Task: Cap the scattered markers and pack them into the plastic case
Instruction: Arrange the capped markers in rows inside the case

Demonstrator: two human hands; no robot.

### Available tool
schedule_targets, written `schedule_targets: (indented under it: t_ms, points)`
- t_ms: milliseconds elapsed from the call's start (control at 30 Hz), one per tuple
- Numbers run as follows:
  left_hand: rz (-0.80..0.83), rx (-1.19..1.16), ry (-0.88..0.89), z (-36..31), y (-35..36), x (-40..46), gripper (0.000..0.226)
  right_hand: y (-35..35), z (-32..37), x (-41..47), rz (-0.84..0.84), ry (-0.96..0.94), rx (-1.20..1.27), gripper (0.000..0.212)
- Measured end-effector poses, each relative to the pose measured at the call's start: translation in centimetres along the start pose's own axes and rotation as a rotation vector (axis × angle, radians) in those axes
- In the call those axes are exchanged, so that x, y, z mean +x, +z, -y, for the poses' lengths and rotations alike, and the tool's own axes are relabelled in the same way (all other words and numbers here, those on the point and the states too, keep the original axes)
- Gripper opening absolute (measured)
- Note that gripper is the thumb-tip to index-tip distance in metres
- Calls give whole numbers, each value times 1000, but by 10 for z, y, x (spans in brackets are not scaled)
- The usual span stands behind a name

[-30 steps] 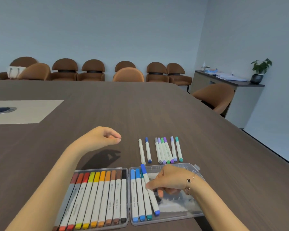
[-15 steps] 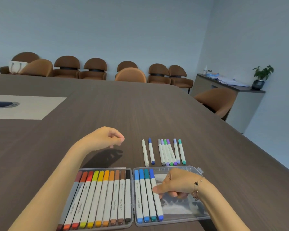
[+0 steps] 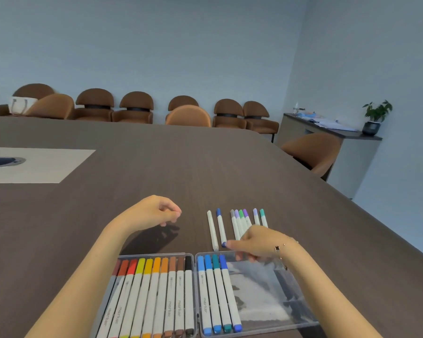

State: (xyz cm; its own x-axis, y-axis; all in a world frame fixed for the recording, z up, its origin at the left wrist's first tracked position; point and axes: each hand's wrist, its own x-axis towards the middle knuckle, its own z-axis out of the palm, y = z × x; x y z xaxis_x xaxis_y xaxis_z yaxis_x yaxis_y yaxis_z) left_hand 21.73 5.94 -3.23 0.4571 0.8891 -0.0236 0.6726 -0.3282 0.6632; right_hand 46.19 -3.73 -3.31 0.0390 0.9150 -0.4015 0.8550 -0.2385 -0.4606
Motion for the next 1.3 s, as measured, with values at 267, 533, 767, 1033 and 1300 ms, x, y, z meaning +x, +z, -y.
schedule_targets:
  t_ms: [267, 533, 767, 1033, 1300]
  points:
    - [6, -13, -10, 4, 4, 4, 13, 6, 32, 102, -292, 68, -73, 34]
    - [24, -1, -5, 4, 12, 7, 14, -21, 44, 69, -144, 83, -11, 20]
    - [16, 25, 7, 1, 20, 9, 12, 6, 3, -53, 126, -1, 217, 24]
    - [10, 87, 68, -17, 40, 7, 10, 38, -14, -49, -17, 43, 238, 31]
    - [16, 88, 73, -16, 50, 10, 9, 41, -11, -45, 9, 9, 214, 31]
